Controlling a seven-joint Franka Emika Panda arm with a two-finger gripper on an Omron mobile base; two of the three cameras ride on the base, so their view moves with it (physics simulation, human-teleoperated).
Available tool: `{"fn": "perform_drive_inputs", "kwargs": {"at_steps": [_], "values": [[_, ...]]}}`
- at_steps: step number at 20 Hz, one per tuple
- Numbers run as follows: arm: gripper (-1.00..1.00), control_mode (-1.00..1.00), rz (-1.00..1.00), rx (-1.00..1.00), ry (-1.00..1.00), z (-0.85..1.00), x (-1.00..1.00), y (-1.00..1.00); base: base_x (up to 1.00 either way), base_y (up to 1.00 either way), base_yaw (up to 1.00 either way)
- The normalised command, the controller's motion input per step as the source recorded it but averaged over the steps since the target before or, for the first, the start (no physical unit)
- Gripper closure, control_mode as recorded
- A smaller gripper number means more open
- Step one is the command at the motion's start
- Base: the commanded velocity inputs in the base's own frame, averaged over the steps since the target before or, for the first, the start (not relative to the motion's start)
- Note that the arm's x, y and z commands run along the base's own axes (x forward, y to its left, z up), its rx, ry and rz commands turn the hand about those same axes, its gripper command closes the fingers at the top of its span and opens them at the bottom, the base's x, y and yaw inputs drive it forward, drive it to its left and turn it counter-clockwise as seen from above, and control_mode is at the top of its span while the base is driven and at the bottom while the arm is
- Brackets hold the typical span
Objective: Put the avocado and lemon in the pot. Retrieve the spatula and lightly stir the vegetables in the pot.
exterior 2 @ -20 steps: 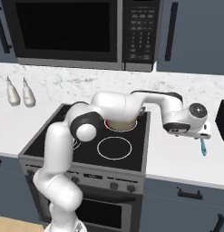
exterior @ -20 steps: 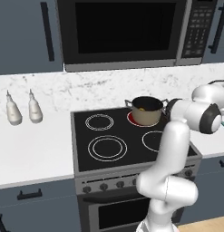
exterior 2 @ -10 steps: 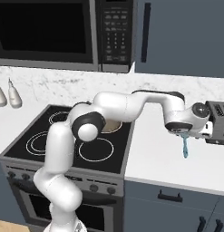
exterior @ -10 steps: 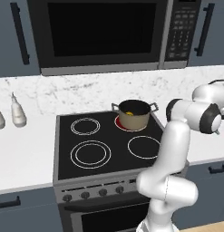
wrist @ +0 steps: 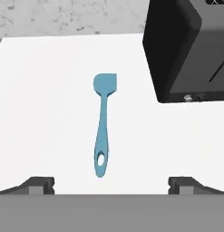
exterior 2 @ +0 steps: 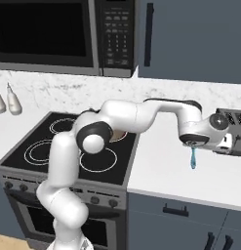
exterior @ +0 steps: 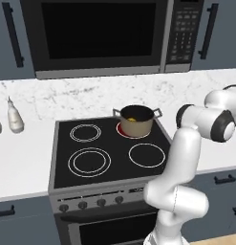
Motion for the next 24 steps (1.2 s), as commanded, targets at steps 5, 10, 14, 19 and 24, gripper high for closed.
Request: {"fn": "perform_drive_inputs", "kwargs": {"at_steps": [5,10,14,19,24], "values": [[-1.0,1.0,0.0,0.0,0.0,0.0,0.0,0.0,1.0,-0.95,0.21],[-1.0,1.0,0.0,0.0,0.0,0.0,0.0,0.0,1.0,-0.25,0.23],[-1.0,-1.0,0.02,0.07,-0.01,0.0,0.19,0.11,0.47,0.01,0.1],[-1.0,-1.0,0.0,0.15,0.09,-0.17,0.06,0.43,0.0,0.0,0.0],[-1.0,-1.0,-0.03,0.03,0.18,-0.18,-0.23,0.06,0.0,0.0,0.0]]}}
